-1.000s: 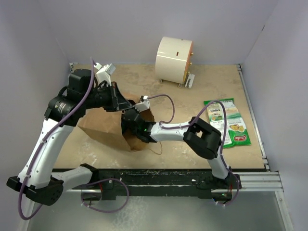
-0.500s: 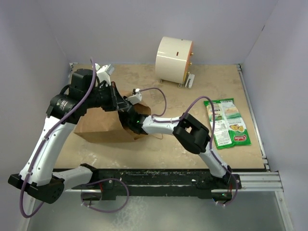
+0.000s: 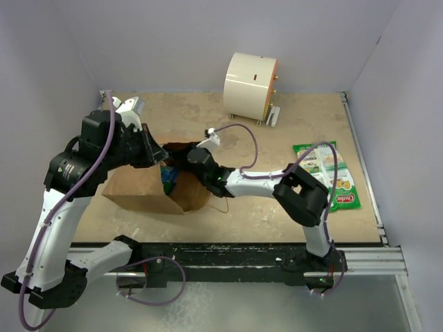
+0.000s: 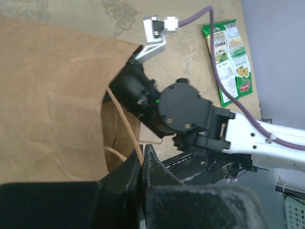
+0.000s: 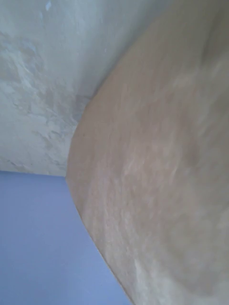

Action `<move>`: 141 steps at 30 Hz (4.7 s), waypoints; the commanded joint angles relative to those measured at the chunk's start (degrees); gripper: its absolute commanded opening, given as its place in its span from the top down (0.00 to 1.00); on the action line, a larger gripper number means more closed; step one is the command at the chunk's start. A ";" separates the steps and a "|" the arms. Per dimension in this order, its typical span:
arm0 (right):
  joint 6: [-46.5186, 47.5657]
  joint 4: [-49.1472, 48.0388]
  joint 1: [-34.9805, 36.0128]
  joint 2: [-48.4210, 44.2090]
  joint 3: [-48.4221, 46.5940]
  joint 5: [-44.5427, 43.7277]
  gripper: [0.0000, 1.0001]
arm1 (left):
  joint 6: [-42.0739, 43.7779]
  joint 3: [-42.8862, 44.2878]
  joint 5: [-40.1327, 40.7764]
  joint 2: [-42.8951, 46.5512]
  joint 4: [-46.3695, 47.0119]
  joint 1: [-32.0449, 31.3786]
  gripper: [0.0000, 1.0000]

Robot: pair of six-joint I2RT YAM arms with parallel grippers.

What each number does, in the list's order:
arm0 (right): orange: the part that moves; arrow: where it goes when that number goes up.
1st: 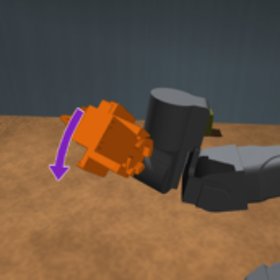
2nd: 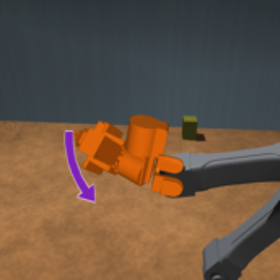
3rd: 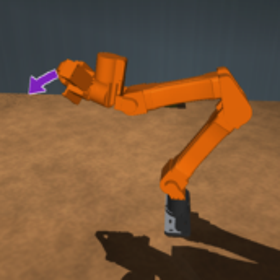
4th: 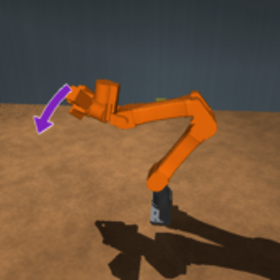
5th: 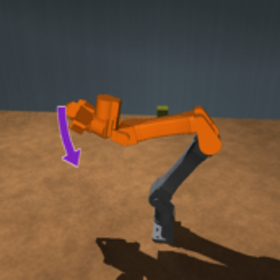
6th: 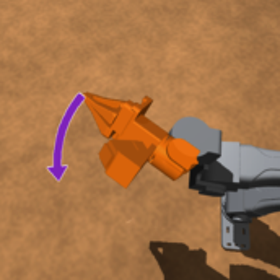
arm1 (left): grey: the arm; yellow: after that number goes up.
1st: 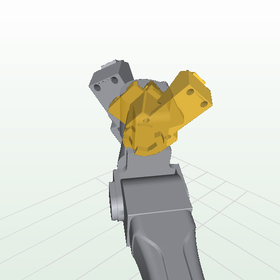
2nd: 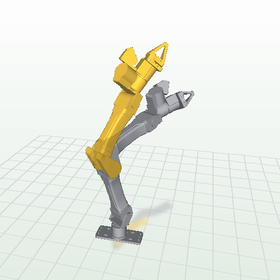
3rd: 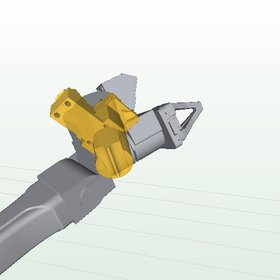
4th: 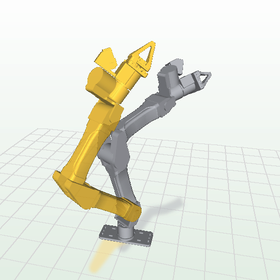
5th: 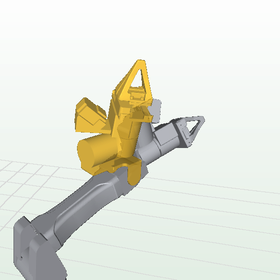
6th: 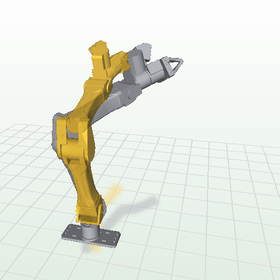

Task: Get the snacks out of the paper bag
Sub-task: Take out the snack from the paper bag.

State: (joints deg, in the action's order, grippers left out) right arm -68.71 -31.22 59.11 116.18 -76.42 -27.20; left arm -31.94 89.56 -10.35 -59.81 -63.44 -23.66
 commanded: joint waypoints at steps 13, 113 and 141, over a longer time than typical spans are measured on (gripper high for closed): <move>6.34 -6.36 2.24 -9.52 7.53 0.80 0.84 | 2.63 2.63 -2.28 0.00 3.53 -0.38 1.00; 1.20 3.73 0.40 -26.57 32.41 26.10 0.50 | -3.46 -1.96 -8.87 1.31 11.05 -0.30 1.00; 20.72 51.74 -2.64 -41.98 15.49 19.95 1.00 | -4.77 -11.85 -1.72 6.55 14.34 -0.27 1.00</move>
State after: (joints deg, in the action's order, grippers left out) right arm -56.58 8.71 56.93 79.11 -54.92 -3.62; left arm -36.88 78.98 -13.56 -53.89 -53.60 -23.77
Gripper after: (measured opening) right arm 0.005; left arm 0.008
